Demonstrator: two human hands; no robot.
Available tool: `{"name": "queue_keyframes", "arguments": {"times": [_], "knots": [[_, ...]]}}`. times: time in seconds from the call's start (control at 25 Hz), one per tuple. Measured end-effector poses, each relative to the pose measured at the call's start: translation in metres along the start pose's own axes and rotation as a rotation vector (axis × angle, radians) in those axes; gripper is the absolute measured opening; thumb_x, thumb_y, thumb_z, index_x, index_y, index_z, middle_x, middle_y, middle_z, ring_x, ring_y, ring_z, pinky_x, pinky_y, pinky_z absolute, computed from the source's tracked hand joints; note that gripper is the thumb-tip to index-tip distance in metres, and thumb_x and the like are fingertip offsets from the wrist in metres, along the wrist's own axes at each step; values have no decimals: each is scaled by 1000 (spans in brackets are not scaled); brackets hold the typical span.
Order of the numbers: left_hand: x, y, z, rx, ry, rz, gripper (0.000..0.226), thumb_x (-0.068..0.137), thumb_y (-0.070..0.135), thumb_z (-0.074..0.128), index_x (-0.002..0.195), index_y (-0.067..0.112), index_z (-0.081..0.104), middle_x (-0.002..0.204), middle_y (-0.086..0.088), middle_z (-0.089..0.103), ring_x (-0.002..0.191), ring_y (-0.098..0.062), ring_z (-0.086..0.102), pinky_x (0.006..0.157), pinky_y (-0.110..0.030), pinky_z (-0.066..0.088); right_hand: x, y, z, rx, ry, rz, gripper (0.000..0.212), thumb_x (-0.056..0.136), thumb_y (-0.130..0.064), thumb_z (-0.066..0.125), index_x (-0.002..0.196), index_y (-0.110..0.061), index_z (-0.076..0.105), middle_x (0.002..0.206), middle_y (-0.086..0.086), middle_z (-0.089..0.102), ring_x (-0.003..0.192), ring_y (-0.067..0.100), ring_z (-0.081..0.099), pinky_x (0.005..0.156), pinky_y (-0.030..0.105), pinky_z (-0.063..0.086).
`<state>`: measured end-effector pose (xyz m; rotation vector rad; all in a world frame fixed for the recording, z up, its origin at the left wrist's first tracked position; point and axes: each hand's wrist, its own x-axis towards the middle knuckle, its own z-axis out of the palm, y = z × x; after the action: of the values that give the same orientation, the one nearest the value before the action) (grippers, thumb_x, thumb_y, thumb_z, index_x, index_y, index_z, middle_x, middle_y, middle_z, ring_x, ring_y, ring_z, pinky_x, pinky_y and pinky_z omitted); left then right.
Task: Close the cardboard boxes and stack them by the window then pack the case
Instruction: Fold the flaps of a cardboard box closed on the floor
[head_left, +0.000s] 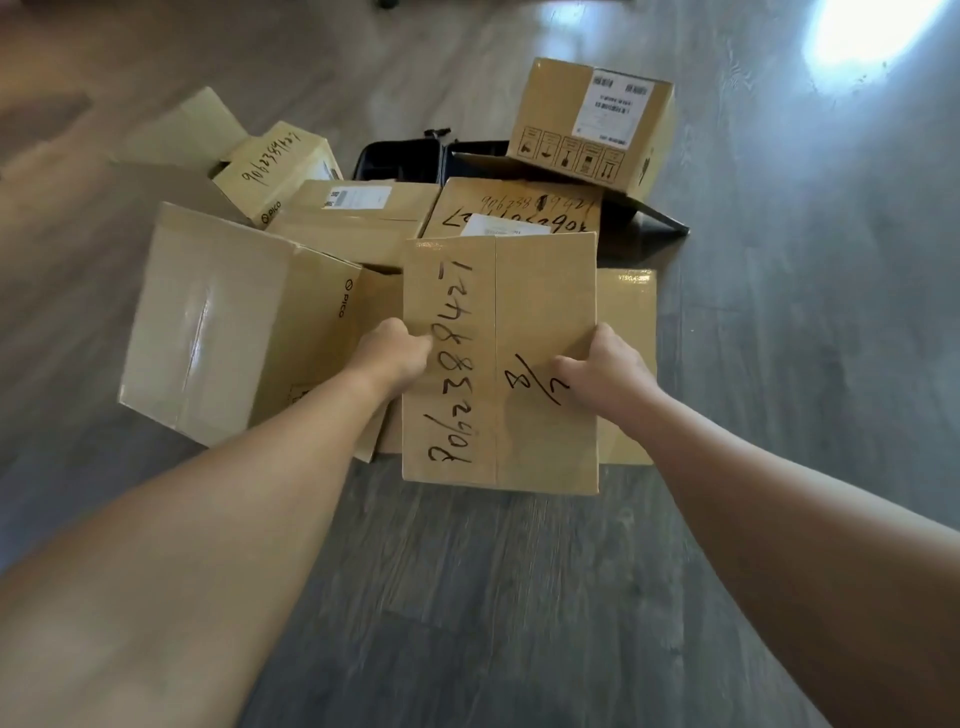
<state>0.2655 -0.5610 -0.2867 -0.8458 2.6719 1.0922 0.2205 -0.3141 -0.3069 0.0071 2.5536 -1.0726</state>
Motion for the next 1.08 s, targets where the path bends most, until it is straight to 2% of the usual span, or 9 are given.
{"name": "queue_keyframes", "arguments": {"times": [0.16, 0.32, 0.44, 0.52, 0.64, 0.8, 0.88, 1.0, 1.08], "knots": [[-13, 6, 2, -27, 12, 54, 25, 94, 27, 61, 118, 19, 62, 110, 0, 66, 100, -23, 62, 74, -33, 50, -14, -1, -11, 24, 60, 62, 46, 92, -38, 61, 126, -13, 44, 113, 6, 56, 99, 27, 58, 86, 45, 55], [-31, 21, 22, -201, -72, 126, 31, 92, 21, 65, 124, 22, 63, 112, 1, 69, 104, -23, 65, 90, -46, 56, -34, 21, -38, 88, 190, 79, 31, 90, -26, 58, 117, -15, 47, 104, 5, 58, 92, 25, 58, 75, 42, 54], [-41, 46, 47, -378, -146, 198, 34, 91, 17, 66, 125, 22, 63, 112, 1, 71, 105, -23, 67, 90, -47, 58, -52, 53, -66, 218, 317, 83, 23, 87, -16, 57, 108, -14, 48, 99, 5, 59, 88, 26, 60, 68, 41, 53], [-49, 64, 64, -468, -204, 246, 29, 88, 21, 67, 116, 28, 66, 106, 5, 74, 101, -20, 69, 87, -46, 58, -66, 72, -85, 318, 400, 72, 24, 85, -23, 64, 101, -18, 47, 96, 2, 61, 87, 23, 62, 62, 35, 49], [-62, 92, 91, -562, -282, 282, 28, 82, 26, 69, 108, 30, 60, 104, 4, 73, 98, -21, 70, 84, -47, 59, -89, 95, -110, 449, 531, 94, 39, 79, -50, 72, 100, -26, 49, 96, -7, 64, 84, 13, 63, 64, 32, 49], [-81, 119, 137, -541, -459, 303, 38, 84, 19, 70, 112, 37, 52, 116, 4, 66, 105, -22, 67, 80, -46, 59, -116, 142, -115, 199, 618, 287, 34, 82, -37, 66, 105, -23, 46, 95, -2, 62, 84, 24, 61, 68, 35, 47], [-83, 123, 151, -495, -491, 295, 39, 82, 26, 71, 115, 39, 54, 120, 5, 64, 107, -21, 63, 82, -47, 55, -122, 158, -108, 187, 559, 327, 29, 82, -26, 62, 107, -23, 47, 96, -1, 61, 86, 25, 59, 66, 34, 43], [-83, 125, 154, -458, -544, 249, 48, 77, 61, 66, 118, 38, 59, 115, 11, 69, 106, -18, 61, 75, -40, 44, -127, 175, -112, 230, 484, 389, 26, 78, -26, 58, 103, -20, 58, 97, 2, 65, 88, 24, 61, 65, 33, 44], [-87, 127, 146, -479, -586, 304, 59, 77, 84, 51, 118, 44, 66, 109, 21, 72, 98, -4, 65, 76, -39, 41, -133, 179, -122, 428, 519, 260, 32, 74, -32, 57, 102, -20, 69, 97, 0, 72, 94, 25, 65, 79, 41, 51]]}}
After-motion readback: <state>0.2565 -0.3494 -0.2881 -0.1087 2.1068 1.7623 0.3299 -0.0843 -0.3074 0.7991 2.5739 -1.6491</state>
